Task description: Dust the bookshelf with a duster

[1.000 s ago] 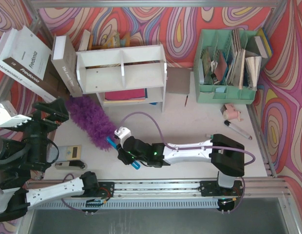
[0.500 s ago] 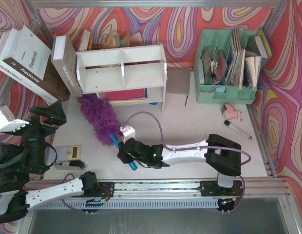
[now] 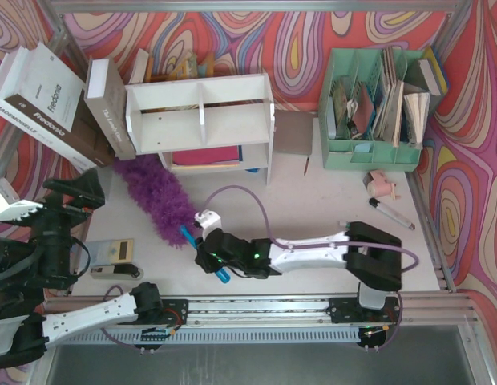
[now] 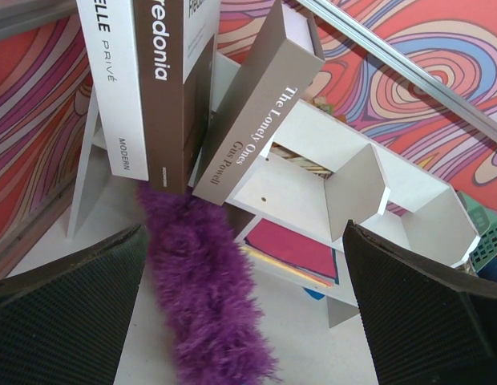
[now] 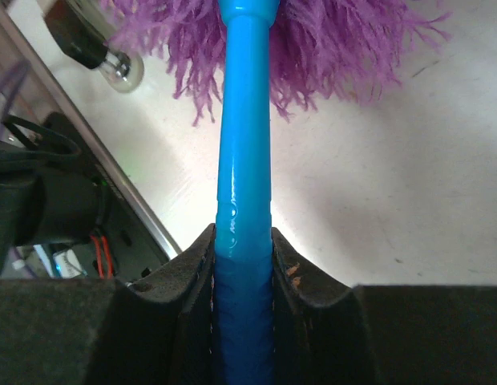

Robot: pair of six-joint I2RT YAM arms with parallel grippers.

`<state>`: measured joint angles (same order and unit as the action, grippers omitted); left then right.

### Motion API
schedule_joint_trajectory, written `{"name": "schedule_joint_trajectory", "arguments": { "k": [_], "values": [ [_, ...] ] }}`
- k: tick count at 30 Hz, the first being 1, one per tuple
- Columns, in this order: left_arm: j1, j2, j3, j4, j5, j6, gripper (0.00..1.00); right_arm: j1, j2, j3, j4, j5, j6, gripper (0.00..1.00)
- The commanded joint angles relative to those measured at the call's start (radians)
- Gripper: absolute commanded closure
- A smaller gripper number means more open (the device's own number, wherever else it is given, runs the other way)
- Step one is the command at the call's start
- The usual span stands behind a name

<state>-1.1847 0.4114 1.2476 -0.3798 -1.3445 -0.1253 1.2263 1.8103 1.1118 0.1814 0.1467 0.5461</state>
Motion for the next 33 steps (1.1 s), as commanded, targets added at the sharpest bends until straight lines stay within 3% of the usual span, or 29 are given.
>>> {"name": "schedule_joint_trajectory", "arguments": {
  "k": [1, 7, 15, 20, 28, 33],
  "values": [
    [-0.002, -0.018, -0.011, -0.009, -0.022, -0.003, 0.01, 0.003, -0.166, -0.064, 0.101, 0.113, -0.013, 1.00],
    [-0.003, -0.008, -0.010, -0.001, -0.022, 0.007, 0.02, 0.006, -0.222, -0.130, 0.026, 0.167, 0.049, 1.00],
    [-0.002, 0.001, -0.009, 0.000, -0.018, 0.004, 0.01, 0.006, -0.088, -0.113, -0.009, 0.069, 0.054, 1.00],
    [-0.002, -0.002, -0.005, -0.008, -0.020, 0.001, 0.01, 0.005, -0.071, -0.092, 0.008, 0.035, 0.013, 1.00],
    [-0.003, -0.002, -0.003, -0.007, -0.024, 0.010, 0.01, 0.012, -0.177, -0.052, 0.083, 0.012, -0.112, 1.00],
    [-0.002, 0.002, -0.002, -0.001, -0.022, 0.013, 0.02, 0.036, -0.141, 0.021, 0.090, -0.038, -0.158, 1.00]
  ]
}}
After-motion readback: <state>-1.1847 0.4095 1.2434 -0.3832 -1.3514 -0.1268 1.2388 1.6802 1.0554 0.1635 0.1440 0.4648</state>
